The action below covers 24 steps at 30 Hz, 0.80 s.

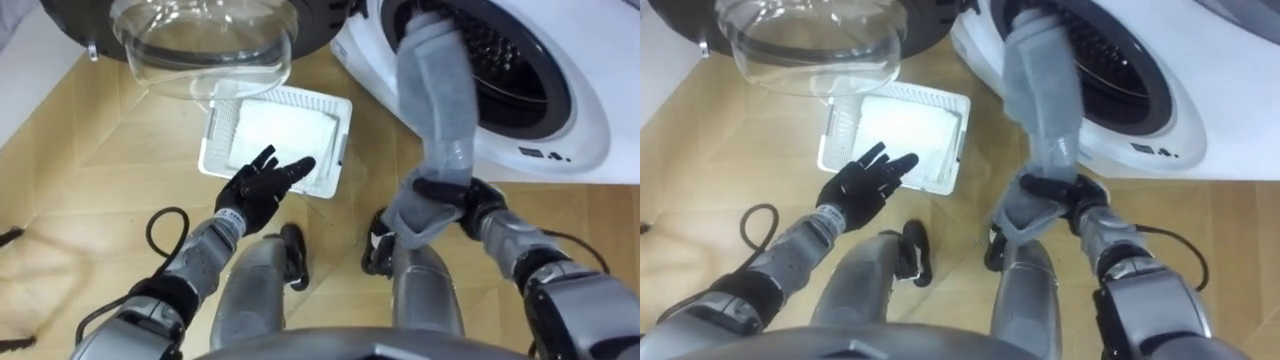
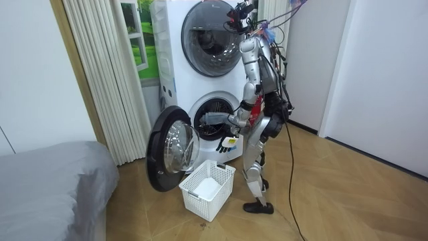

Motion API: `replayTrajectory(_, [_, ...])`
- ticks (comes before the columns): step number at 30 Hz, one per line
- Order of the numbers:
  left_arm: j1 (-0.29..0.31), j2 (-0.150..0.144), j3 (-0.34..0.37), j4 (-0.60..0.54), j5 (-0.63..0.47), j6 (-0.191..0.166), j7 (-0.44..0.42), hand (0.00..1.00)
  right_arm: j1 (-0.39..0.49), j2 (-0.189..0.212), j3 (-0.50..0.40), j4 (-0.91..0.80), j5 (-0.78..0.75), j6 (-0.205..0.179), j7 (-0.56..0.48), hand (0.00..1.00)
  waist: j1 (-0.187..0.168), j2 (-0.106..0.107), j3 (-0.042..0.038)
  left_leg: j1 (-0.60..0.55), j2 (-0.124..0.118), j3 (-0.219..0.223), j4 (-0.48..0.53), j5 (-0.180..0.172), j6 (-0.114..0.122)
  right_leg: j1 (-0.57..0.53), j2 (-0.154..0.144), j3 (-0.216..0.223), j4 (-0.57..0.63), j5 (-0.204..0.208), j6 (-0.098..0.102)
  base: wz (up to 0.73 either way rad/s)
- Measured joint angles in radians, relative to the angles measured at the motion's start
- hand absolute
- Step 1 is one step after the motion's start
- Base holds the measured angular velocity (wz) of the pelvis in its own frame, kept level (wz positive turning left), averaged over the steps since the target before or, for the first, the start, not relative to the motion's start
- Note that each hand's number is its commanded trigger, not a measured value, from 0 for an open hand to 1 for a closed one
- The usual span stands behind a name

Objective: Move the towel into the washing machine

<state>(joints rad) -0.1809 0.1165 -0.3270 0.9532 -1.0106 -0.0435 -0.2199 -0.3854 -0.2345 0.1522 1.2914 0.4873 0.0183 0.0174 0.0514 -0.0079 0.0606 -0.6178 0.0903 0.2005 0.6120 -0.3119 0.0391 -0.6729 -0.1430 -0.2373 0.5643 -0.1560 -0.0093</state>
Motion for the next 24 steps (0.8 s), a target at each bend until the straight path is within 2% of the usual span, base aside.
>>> replayTrajectory(3, [0.004, 0.009, -0.001, -0.005, 0.002, 0.002, 0.012, 0.00, 0.000, -0.033, -0.008, 0.001, 0.056, 0.015, -0.023, 1.00, 0.002, -0.013, -0.0008, -0.013, -0.009, -0.015, 0.009, 0.003, 0.000, -0.011, -0.019, -0.013, 0.025, -0.013, -0.005, 0.18])
replayTrajectory(6, [0.001, 0.012, 0.000, -0.010, 0.002, 0.002, 0.016, 0.00, -0.021, -0.068, -0.067, 0.000, 0.101, 0.029, -0.029, 1.00, -0.004, -0.026, -0.0023, -0.035, -0.014, -0.016, 0.020, 0.008, 0.003, -0.033, -0.029, -0.013, 0.045, -0.018, -0.004, 0.12])
replayTrajectory(9, [0.019, 0.018, 0.003, -0.017, 0.029, 0.006, 0.022, 0.00, -0.081, -0.110, -0.112, 0.029, 0.131, 0.039, -0.028, 1.00, -0.007, -0.038, -0.0023, -0.042, -0.015, -0.010, 0.037, 0.008, 0.004, -0.047, -0.032, -0.005, 0.063, -0.019, -0.003, -0.05])
replayTrajectory(10, [0.031, 0.029, 0.001, -0.042, 0.035, 0.013, 0.025, 0.00, -0.101, -0.123, -0.116, 0.034, 0.146, 0.047, -0.028, 1.00, -0.013, -0.042, -0.0011, -0.044, -0.015, -0.009, 0.038, 0.008, 0.004, -0.047, -0.031, -0.009, 0.063, -0.019, -0.004, 0.04])
replayTrajectory(11, [0.041, 0.040, -0.005, -0.061, 0.042, 0.019, 0.031, 0.00, -0.111, -0.124, -0.116, 0.038, 0.153, 0.054, -0.028, 1.00, -0.016, -0.048, -0.0017, -0.046, -0.015, -0.010, 0.043, 0.008, 0.003, -0.047, -0.031, -0.013, 0.064, -0.020, -0.006, 0.05])
replayTrajectory(15, [0.045, 0.044, -0.010, -0.070, 0.067, 0.030, 0.035, 0.00, -0.117, -0.125, -0.129, 0.038, 0.172, 0.090, -0.030, 1.00, -0.017, -0.060, -0.0018, -0.049, -0.019, -0.012, 0.047, 0.010, 0.006, -0.054, -0.047, -0.015, 0.087, -0.027, -0.010, 0.08])
replayTrajectory(17, [0.046, 0.053, -0.005, -0.072, 0.070, 0.033, 0.043, 0.00, -0.127, -0.130, -0.135, 0.031, 0.195, 0.117, -0.039, 1.00, -0.026, -0.084, -0.0021, -0.052, -0.031, -0.007, 0.043, 0.015, 0.009, -0.069, -0.062, -0.004, 0.110, -0.038, -0.009, 0.09])
replayTrajectory(20, [0.065, 0.056, 0.009, -0.102, 0.064, 0.033, 0.053, 0.00, -0.150, -0.138, -0.135, 0.029, 0.265, 0.157, -0.045, 1.00, -0.030, -0.103, -0.0030, -0.055, -0.032, -0.002, 0.047, 0.016, 0.010, -0.072, -0.064, -0.003, 0.111, -0.040, -0.009, 0.06])
replayTrajectory(23, [0.094, 0.058, 0.012, -0.166, 0.065, 0.031, 0.054, 0.00, -0.184, -0.148, -0.135, 0.027, 0.353, 0.176, -0.052, 1.00, -0.031, -0.109, -0.0031, -0.072, -0.032, 0.008, 0.056, 0.019, 0.015, -0.095, -0.065, 0.014, 0.127, -0.038, -0.005, 0.00])
replayTrajectory(24, [0.101, 0.059, 0.015, -0.176, 0.065, 0.030, 0.054, 0.00, -0.192, -0.151, -0.135, 0.023, 0.367, 0.182, -0.053, 0.87, -0.031, -0.114, -0.0032, -0.073, -0.033, 0.015, 0.057, 0.019, 0.016, -0.102, -0.066, 0.022, 0.135, -0.038, -0.005, -0.12])
